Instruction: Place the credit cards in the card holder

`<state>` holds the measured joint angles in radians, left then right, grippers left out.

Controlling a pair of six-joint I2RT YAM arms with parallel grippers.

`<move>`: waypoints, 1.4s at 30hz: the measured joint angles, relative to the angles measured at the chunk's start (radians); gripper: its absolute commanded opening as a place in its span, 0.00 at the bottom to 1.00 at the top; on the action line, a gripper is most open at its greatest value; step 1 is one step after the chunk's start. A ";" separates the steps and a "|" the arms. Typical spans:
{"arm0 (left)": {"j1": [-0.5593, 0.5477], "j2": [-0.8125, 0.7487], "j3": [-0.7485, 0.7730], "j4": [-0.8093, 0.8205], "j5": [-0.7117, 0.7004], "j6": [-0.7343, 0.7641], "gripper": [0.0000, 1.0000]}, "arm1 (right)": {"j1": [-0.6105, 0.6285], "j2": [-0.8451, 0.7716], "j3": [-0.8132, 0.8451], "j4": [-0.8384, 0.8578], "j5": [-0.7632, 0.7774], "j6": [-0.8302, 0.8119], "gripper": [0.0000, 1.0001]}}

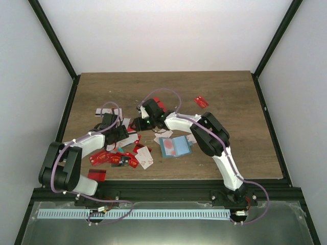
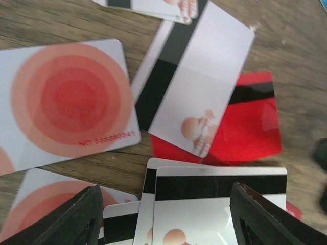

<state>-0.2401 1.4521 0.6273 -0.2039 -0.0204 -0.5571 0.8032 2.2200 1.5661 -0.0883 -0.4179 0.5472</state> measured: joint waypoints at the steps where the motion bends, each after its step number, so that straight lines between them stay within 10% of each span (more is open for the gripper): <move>1: 0.000 0.001 0.001 0.010 0.023 0.003 0.69 | 0.006 0.008 0.000 -0.006 0.003 0.000 0.48; 21: -0.164 -0.179 -0.188 0.078 0.206 -0.051 0.48 | 0.078 -0.218 -0.412 0.108 -0.071 0.109 0.46; 42: -0.186 -0.298 -0.251 0.026 0.258 -0.077 0.37 | 0.095 -0.272 -0.490 0.155 -0.076 0.137 0.46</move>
<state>-0.4263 1.1542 0.3763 -0.1780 0.2375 -0.6338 0.8982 1.9480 1.0760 0.0669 -0.4934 0.6846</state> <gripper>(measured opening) 0.371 0.457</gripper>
